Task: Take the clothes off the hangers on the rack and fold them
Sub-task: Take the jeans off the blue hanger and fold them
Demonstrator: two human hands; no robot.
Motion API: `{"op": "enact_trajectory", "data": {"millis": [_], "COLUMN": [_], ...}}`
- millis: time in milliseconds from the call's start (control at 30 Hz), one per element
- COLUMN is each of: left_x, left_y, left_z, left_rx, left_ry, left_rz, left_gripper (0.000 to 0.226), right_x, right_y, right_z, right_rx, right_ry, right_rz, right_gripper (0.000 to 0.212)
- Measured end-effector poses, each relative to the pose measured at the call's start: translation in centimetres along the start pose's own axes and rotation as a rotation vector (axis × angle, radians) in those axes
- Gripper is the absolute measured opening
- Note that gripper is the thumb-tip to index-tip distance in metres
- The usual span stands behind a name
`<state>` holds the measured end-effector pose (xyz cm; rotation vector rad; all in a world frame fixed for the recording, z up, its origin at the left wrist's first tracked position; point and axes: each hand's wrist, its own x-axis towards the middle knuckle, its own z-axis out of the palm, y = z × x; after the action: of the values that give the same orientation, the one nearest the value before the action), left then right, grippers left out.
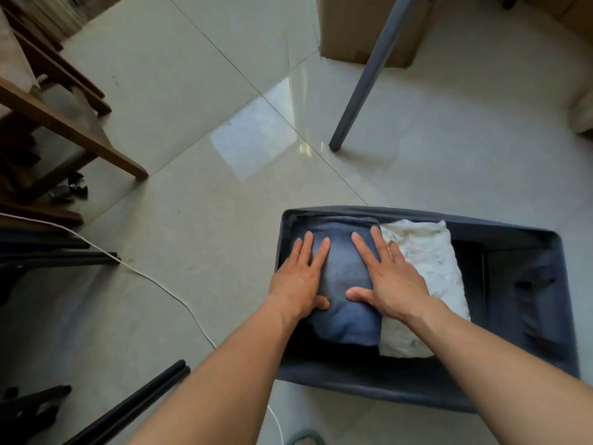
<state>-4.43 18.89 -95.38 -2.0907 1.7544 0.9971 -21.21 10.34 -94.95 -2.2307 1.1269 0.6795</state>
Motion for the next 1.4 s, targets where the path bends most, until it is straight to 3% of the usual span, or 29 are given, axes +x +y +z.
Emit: {"op": "enact_trajectory", "data": {"millis": [300,800,933,1100,1400], "left_x": [-2.6,-8.1,-11.4,-17.4,-30.5], "left_y": [1.6,7.2,9.5,12.6,19.0], "left_z": [-1.9,-8.5,-12.0,-17.5,-28.8], "left_rx": [-0.036,-0.176,-0.464,-0.878,-1.491], "left_ry": [0.004,-0.021,0.069,0.217,0.217], "left_rz": [-0.069,-0.048,-0.057,-0.173,-0.122], "left_gripper": [0.116,0.086,0.065,0.040,0.019], "right_x": [-2.8,-11.5,-15.7,-22.0,-36.0], "right_y": [-1.4,-2.8,-3.1,-2.5,-3.0], "right_z": [-2.0,-8.1,-11.5,-16.6,-25.4], "right_rx": [-0.077,0.006,0.135,0.583,1.172], "right_ry": [-0.014,0.056,0.112,0.222,0.314], "right_rz": [0.041,0.061,0.097,0.214,0.300], "right_gripper": [0.100,0.087,0.080,0.066,0.042]}}
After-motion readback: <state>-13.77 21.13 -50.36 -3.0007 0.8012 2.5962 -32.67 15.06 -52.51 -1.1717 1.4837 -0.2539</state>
